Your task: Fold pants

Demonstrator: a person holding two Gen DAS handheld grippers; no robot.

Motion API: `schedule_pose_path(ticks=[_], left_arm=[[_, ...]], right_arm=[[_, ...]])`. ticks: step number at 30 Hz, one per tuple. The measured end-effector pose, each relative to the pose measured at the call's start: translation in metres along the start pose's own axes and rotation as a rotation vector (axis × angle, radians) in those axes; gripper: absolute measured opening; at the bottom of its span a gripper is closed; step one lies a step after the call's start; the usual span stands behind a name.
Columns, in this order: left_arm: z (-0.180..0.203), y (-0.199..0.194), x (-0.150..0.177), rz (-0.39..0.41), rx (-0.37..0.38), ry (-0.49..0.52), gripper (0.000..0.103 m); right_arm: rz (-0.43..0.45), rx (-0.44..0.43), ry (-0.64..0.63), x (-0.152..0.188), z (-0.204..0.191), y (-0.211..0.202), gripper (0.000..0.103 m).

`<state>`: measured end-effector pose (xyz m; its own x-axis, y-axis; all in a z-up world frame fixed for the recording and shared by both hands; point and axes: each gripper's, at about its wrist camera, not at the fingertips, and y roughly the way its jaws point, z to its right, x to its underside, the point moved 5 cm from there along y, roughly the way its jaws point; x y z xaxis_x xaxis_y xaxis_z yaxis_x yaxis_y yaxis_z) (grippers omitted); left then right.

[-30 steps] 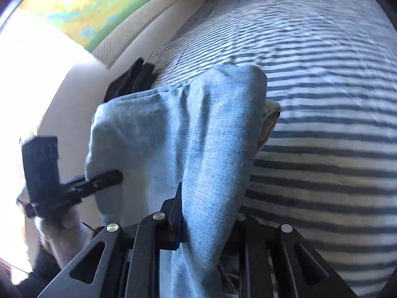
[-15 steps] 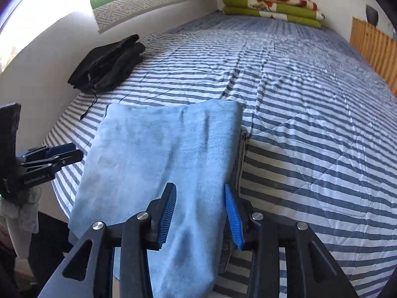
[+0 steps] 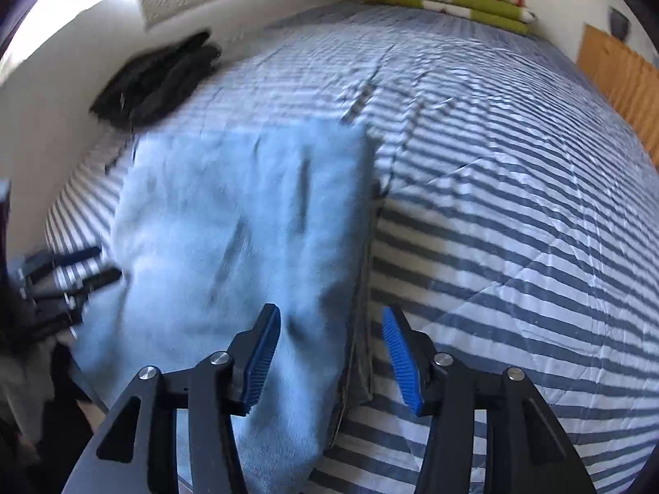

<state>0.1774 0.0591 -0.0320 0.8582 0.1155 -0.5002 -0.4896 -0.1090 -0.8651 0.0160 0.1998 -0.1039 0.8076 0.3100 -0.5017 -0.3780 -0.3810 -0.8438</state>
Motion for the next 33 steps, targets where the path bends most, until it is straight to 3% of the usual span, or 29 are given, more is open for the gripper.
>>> schedule_pose_path(ticks=[4,9,12,15,18,21,23,26,28,33], left_arm=[[-0.01,-0.002,-0.008,0.008,0.0,0.0,0.059],[-0.022,0.006,-0.018,-0.004,0.003,-0.011,0.059],[-0.03,0.013,-0.021,-0.014,0.007,-0.024,0.061],[-0.049,0.014,-0.024,-0.035,0.068,-0.092,0.062],[-0.078,0.006,-0.03,-0.043,0.099,-0.157,0.062],[-0.104,-0.016,-0.041,-0.05,0.088,-0.123,0.066],[-0.117,-0.034,-0.049,-0.037,0.062,-0.074,0.075],[-0.122,-0.037,-0.056,-0.054,0.171,-0.092,0.087],[-0.113,-0.019,-0.054,-0.1,0.271,-0.14,0.088],[-0.078,0.041,-0.039,-0.2,0.354,-0.187,0.087]], right_arm=[[0.008,-0.032,0.032,-0.013,-0.002,-0.003,0.057],[-0.031,-0.056,-0.022,-0.017,-0.032,0.016,0.065],[-0.044,0.005,-0.085,-0.015,-0.041,0.032,0.07],[-0.09,0.082,-0.11,-0.011,-0.028,0.048,0.073],[-0.096,0.065,-0.048,-0.011,-0.01,0.035,0.073],[-0.082,0.002,0.032,-0.014,0.007,0.008,0.073],[-0.075,-0.044,0.066,-0.015,0.013,-0.009,0.074],[-0.059,-0.077,0.081,-0.016,0.016,-0.011,0.086],[-0.079,-0.097,0.092,-0.015,0.015,0.003,0.087],[-0.216,-0.159,0.144,-0.01,0.019,0.059,0.09]])
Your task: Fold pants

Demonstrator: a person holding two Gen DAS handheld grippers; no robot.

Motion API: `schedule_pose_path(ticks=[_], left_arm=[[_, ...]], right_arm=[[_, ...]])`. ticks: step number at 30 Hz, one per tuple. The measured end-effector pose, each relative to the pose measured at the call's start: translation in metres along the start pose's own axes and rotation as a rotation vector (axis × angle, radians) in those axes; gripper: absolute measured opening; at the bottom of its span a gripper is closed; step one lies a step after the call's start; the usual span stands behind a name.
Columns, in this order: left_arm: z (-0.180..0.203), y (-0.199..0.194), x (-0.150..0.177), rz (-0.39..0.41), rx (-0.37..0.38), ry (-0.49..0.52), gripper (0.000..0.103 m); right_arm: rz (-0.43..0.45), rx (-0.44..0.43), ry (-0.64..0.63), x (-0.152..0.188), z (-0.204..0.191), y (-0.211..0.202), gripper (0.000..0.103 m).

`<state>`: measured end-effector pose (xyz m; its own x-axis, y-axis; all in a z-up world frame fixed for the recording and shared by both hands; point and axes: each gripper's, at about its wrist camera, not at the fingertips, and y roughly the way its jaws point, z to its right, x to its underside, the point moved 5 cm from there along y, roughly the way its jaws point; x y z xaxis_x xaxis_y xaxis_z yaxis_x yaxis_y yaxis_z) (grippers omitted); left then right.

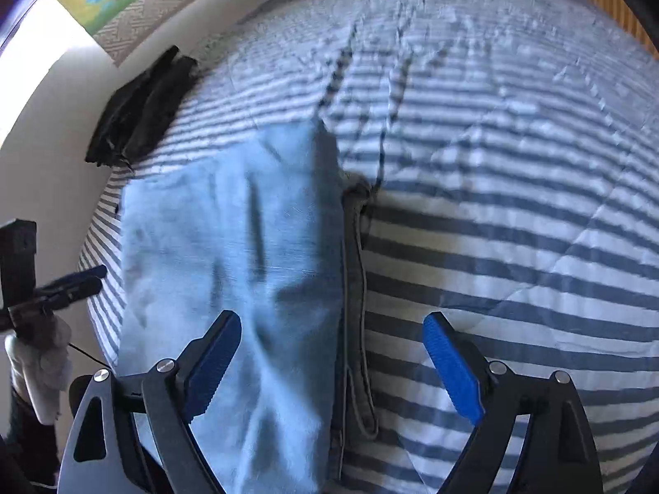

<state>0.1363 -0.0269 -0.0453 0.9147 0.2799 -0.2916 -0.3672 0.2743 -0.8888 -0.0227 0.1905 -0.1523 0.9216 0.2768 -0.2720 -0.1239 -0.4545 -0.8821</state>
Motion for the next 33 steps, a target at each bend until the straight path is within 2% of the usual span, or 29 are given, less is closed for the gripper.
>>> schedule_pose_path(ticks=[2,3,4,7,8,9,10,11,12,14,17,23,27,29,31,33], left_arm=[[0.002,0.017,0.004,-0.013,0.013,-0.025,0.087],[0.002,0.023,0.005,-0.013,0.016,-0.03,0.087],[0.004,0.022,0.005,0.019,0.009,-0.02,0.088],[0.012,0.027,0.001,0.042,0.028,-0.01,0.087],[0.015,0.029,0.001,0.047,0.033,-0.003,0.083],[0.019,0.031,0.0,0.052,0.037,0.009,0.078],[0.024,0.033,-0.001,0.048,0.044,0.021,0.066],[0.027,0.034,-0.002,0.048,0.05,0.019,0.055],[0.03,0.035,-0.002,0.048,0.045,0.012,0.052],[0.038,0.034,-0.001,0.058,0.034,0.029,0.037],[0.042,0.024,0.002,0.087,0.064,0.013,0.023],[0.044,-0.028,0.006,0.166,0.2,-0.1,0.016],[0.048,-0.068,0.022,0.241,0.218,-0.12,0.015],[0.042,-0.082,0.034,0.28,0.223,-0.183,0.015],[0.035,-0.091,0.05,0.323,0.214,-0.248,0.014],[0.023,-0.092,0.063,0.369,0.161,-0.302,0.015]], right_arm=[[0.03,-0.018,-0.04,-0.003,-0.004,-0.001,0.092],[0.014,-0.023,-0.053,-0.003,-0.007,0.003,0.094],[0.024,-0.022,-0.061,-0.003,-0.009,0.003,0.094],[0.049,-0.029,-0.111,-0.002,-0.019,0.007,0.093],[0.051,-0.041,-0.133,-0.002,-0.026,0.008,0.089],[0.053,-0.058,-0.139,-0.003,-0.029,0.01,0.08],[0.047,-0.084,-0.134,-0.004,-0.032,0.012,0.074],[0.037,-0.112,-0.115,-0.005,-0.034,0.014,0.065],[0.024,-0.143,-0.091,-0.006,-0.035,0.016,0.051],[-0.002,-0.218,-0.03,-0.008,-0.036,0.018,0.03],[-0.003,-0.178,-0.067,-0.01,-0.045,0.013,0.02],[0.007,-0.094,-0.199,-0.025,-0.08,-0.01,0.017],[0.018,-0.002,-0.427,-0.054,-0.126,-0.029,0.017],[0.016,0.025,-0.545,-0.073,-0.158,-0.03,0.017],[0.008,0.028,-0.658,-0.088,-0.195,-0.023,0.017],[0.017,0.006,-0.758,-0.101,-0.236,-0.006,0.018]])
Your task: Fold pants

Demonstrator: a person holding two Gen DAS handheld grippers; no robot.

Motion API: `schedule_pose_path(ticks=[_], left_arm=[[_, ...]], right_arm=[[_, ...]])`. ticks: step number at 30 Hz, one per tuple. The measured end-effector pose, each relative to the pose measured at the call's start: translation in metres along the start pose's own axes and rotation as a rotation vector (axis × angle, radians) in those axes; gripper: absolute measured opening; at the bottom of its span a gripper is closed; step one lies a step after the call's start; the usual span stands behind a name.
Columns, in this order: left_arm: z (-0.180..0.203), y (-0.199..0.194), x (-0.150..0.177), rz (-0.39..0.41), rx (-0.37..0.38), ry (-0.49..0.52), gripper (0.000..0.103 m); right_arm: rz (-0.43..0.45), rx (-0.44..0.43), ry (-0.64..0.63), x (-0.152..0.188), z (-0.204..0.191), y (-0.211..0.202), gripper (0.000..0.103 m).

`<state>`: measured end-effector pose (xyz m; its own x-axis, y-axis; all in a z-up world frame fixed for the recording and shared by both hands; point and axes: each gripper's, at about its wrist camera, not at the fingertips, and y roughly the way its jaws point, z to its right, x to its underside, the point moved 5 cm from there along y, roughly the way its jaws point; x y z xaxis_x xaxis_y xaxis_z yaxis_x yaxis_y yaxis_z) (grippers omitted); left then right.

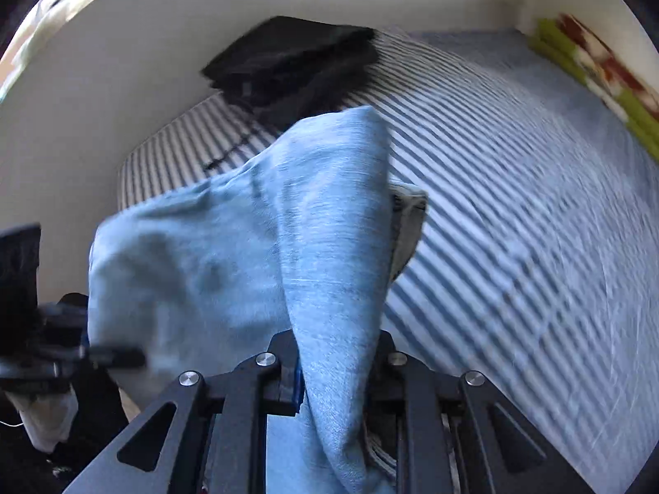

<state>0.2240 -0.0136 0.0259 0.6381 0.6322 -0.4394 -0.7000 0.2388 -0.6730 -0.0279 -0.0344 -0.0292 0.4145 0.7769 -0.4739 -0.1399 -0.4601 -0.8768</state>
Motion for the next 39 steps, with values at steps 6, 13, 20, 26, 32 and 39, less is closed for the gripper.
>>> schedule_pose_path(ticks=[6,13,20,26,32,39], left_arm=[[-0.06,0.018,0.019,-0.196,-0.117,-0.044,0.049],[-0.058,-0.031,-0.043,-0.06,-0.183,0.152,0.063],[-0.09,0.039,-0.123,-0.166,-0.178,0.16,0.074],[-0.094,0.102,-0.132,-0.257,-0.187,0.187,0.068],[-0.078,0.106,-0.126,-0.169,-0.21,0.257,0.017],[-0.098,0.097,-0.125,-0.128,-0.204,0.141,0.035]], right_arm=[[-0.13,0.141,-0.01,-0.031,0.008,0.061,0.039],[0.069,0.063,0.397,0.05,0.055,-0.015,0.051],[0.049,-0.082,0.682,0.141,0.036,0.023,0.053],[0.046,-0.129,0.8,0.151,0.039,0.06,0.054],[0.103,-0.077,0.786,0.12,0.066,0.06,0.026],[0.074,-0.027,0.654,0.096,0.068,0.068,0.03]])
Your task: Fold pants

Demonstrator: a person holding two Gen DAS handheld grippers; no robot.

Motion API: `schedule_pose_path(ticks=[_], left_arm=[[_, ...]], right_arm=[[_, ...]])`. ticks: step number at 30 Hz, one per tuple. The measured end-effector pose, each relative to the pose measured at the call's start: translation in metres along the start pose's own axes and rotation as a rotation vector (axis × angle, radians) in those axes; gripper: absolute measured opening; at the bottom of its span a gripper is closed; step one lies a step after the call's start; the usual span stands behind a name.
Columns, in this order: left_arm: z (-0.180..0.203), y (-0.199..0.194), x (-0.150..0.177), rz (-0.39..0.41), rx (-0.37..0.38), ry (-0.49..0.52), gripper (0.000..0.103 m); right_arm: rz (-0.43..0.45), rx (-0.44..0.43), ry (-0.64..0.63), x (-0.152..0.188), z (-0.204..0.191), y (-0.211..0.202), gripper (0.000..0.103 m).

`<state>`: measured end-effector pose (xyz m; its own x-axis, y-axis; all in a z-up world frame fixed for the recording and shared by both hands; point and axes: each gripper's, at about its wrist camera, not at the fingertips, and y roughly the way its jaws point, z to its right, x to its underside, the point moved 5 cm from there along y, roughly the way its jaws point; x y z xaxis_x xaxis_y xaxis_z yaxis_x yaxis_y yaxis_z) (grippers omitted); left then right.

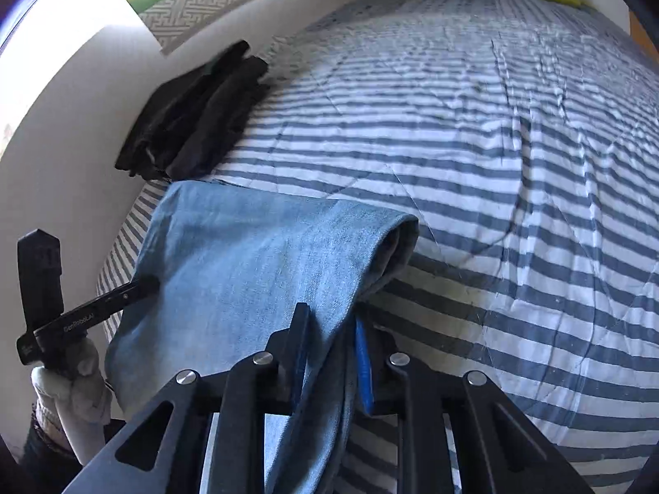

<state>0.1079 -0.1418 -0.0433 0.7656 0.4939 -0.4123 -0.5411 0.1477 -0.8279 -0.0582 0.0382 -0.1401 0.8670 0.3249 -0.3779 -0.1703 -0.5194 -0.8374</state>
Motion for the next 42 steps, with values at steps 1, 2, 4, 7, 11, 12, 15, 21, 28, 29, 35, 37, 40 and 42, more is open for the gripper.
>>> schedule_pose_path(ticks=[1,2,4,7,11,12,15,21,28,29,35,37,40,42], left_arm=[[0.0,0.003,-0.003,-0.039,0.007,-0.005,0.059],[-0.001,0.001,-0.004,-0.044,0.011,0.002,0.073],[0.0,-0.004,-0.009,-0.02,0.001,0.045,0.079],[0.003,0.012,-0.013,-0.108,0.015,0.096,0.086],[0.0,0.038,-0.014,-0.181,0.046,0.08,0.089],[0.002,0.039,-0.016,-0.181,0.054,0.095,0.089],[0.005,0.043,-0.021,-0.183,0.075,0.099,0.085],[0.025,0.047,-0.023,-0.158,0.092,0.131,0.049],[0.035,0.023,-0.013,-0.087,0.103,0.11,0.034],[0.037,0.016,-0.012,-0.068,0.119,0.1,0.033],[0.047,-0.05,-0.012,0.042,0.171,0.115,0.032],[0.047,-0.069,-0.018,0.075,0.184,0.107,0.031],[0.044,-0.101,-0.036,0.139,0.193,0.097,0.031],[0.041,-0.125,-0.053,0.192,0.189,0.099,0.031]], right_arm=[[-0.017,-0.004,0.027,0.001,0.007,0.0,0.035],[-0.022,-0.024,0.067,0.005,0.014,-0.004,0.044],[-0.026,-0.055,0.107,0.013,0.023,-0.015,0.053],[-0.057,-0.102,0.138,0.027,0.024,-0.018,0.057],[-0.109,-0.134,0.161,0.033,0.014,0.007,0.06],[-0.077,-0.149,0.164,0.03,0.012,0.007,0.065],[-0.058,-0.168,0.172,0.023,0.006,0.011,0.069],[-0.067,-0.173,0.131,0.018,-0.014,0.024,0.039],[-0.012,-0.163,0.051,0.021,-0.035,-0.002,0.022],[0.0,-0.167,0.041,0.023,-0.04,-0.008,0.022],[0.095,-0.142,-0.091,0.026,-0.075,-0.057,0.021],[0.128,-0.136,-0.131,0.02,-0.088,-0.072,0.021],[0.171,-0.156,-0.176,0.001,-0.112,-0.092,0.021],[0.203,-0.153,-0.215,-0.017,-0.131,-0.103,0.021]])
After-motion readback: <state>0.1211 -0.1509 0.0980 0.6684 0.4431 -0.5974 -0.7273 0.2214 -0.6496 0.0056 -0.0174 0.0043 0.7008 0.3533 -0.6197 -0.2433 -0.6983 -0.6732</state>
